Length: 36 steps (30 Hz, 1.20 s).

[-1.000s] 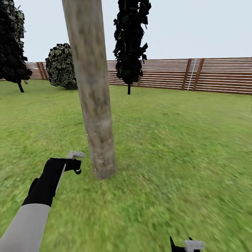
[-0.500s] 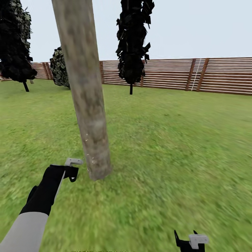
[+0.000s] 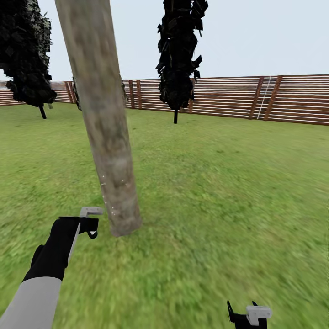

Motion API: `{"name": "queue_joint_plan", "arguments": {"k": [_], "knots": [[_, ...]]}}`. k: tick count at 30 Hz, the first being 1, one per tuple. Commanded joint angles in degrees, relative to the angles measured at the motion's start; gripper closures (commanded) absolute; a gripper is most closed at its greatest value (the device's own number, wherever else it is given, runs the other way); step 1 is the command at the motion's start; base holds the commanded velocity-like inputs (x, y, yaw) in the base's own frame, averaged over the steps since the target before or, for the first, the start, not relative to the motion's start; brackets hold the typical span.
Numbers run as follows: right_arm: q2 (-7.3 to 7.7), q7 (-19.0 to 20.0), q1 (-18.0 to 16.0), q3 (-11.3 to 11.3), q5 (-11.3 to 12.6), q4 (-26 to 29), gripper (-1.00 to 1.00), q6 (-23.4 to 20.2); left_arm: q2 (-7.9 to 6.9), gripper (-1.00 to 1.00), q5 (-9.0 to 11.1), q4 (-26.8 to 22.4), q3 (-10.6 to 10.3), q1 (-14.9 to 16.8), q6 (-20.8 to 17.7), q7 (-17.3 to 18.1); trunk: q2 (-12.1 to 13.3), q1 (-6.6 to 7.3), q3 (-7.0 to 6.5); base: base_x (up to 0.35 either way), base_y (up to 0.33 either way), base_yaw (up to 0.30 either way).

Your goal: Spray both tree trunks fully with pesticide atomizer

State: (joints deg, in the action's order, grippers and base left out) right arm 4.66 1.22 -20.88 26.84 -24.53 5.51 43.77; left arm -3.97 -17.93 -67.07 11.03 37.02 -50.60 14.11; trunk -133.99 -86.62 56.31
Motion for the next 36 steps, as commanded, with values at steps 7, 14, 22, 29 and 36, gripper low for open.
{"name": "queue_joint_plan", "arguments": {"k": [7, 14, 22, 29, 36], "knots": [[-0.02, 0.1, -0.04, 0.49, -0.43, -0.06, -1.0, 0.17, 0.02, 1.0, -0.67, -0.08, 0.1, 0.0, -0.2, 0.47, -0.02, 0.0, 0.05, 0.098, -0.271, 0.056], [-0.09, 0.1, -0.04, 0.49, -0.43, -0.06, -1.0, 0.17, 0.02, 1.0, -0.61, 0.13, 0.13, 0.0, -0.2, 0.39, -0.02, 0.0, 0.05, 0.022, -0.272, 0.265], [-0.09, 0.1, -0.04, 0.49, -0.43, -0.06, -1.0, 0.17, 0.02, 1.0, -0.67, 0.71, 0.13, -0.02, -0.11, 0.3, -0.02, 0.0, 0.05, 0.177, -0.236, 0.21], [-0.09, 0.1, -0.06, 0.49, -0.43, -0.1, -1.0, 0.17, 0.01, 1.0, -0.78, 0.71, 0.08, -0.02, -0.11, 0.3, -0.02, 0.0, 0.05, -0.023, -0.267, 0.006], [-0.09, 0.1, -0.05, 0.49, -0.43, -0.12, -1.0, 0.17, 0.0, 1.0, -0.79, 0.71, 0.13, -0.02, -0.11, 0.3, -0.02, 0.0, 0.05, -0.008, -0.271, 0.207]]}}
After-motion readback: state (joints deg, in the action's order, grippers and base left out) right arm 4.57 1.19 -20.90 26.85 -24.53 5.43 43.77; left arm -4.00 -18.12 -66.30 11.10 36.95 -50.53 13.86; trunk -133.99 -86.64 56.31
